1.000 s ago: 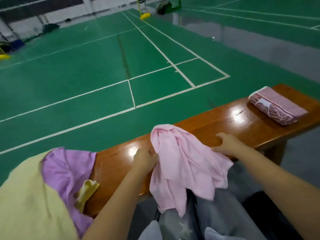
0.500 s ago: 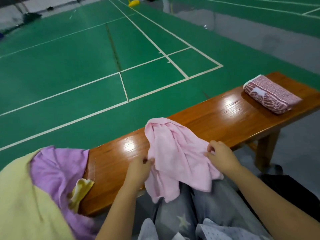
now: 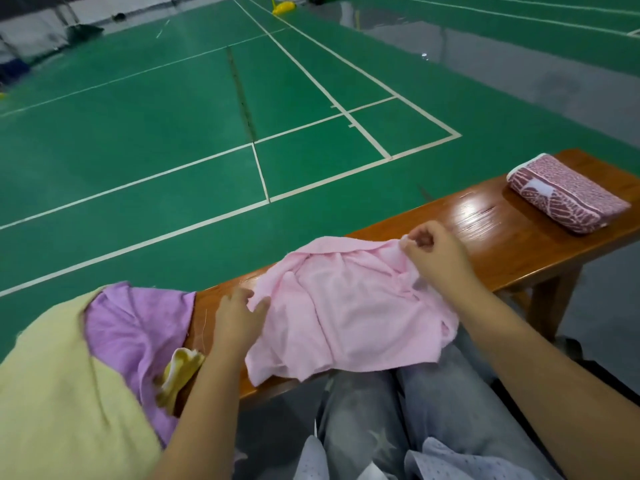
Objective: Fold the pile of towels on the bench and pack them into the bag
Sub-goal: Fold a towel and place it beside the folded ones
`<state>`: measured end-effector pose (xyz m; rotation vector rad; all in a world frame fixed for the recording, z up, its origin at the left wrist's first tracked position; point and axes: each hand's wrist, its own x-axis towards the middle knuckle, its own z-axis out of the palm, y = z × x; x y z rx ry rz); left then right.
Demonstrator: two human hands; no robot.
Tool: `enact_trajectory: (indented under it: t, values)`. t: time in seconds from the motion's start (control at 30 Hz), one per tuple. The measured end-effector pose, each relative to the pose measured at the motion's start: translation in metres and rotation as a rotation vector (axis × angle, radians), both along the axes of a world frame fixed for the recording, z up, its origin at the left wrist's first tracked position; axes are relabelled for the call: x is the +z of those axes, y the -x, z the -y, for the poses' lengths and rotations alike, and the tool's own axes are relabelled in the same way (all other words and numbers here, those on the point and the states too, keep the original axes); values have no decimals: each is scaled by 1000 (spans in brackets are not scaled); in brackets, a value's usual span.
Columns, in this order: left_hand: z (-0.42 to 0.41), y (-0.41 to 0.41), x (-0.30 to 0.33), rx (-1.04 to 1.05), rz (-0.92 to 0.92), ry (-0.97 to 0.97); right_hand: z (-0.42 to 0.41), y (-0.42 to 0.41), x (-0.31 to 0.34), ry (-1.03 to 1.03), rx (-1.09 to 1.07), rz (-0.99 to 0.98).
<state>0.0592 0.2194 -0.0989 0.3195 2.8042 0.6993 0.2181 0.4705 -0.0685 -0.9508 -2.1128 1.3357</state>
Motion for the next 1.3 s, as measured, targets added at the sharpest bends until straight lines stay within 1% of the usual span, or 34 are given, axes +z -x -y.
enact_trajectory:
  t: [0.07,0.13,0.2,0.27,0.33,0.4,0.47,0.53,0.63,0.7,0.77,0.8,0.87,0.93,1.0,1.17,1.23,1.3]
  values:
    - [1,-15,-5,19,-32,-23,17,9,-10,60,139,57]
    - [1,-32,-7,43,-20,-31,31,12,-28,48,233,141]
    - [3,-46,-12,48,52,0,39,8,-45,-36,243,196]
    - [8,-57,-21,14,135,98,40,2,-60,-136,271,265]
    - [10,-66,-30,-21,191,172,42,-3,-72,-219,357,376]
    - [8,-75,-34,-51,216,203,44,-5,-81,-293,412,466]
    - [5,-82,-37,-49,235,159,48,-3,-87,-389,405,498]
    - [3,-88,-38,-36,247,49,53,1,-90,-500,393,537]
    - [2,-96,-37,-28,195,-70,59,9,-91,-619,347,586]
    - [3,-99,-37,-1,156,-90,61,13,-93,-666,328,595]
    - [3,-100,-39,25,132,-61,63,14,-95,-691,343,594]
    - [4,-101,-41,28,125,-32,64,14,-97,-670,339,572]
    - [6,-102,-45,29,109,1,67,12,-96,-542,287,456]
    - [7,-101,-49,41,99,-38,71,10,-92,-374,222,294]
    - [7,-98,-48,70,124,-95,78,10,-83,-254,206,199]
    - [14,-94,-44,211,292,-274,95,11,-65,25,294,71]
    - [18,-93,-39,215,331,-309,98,11,-63,91,295,42]
    - [21,-92,-29,196,333,-335,99,10,-60,141,279,1]
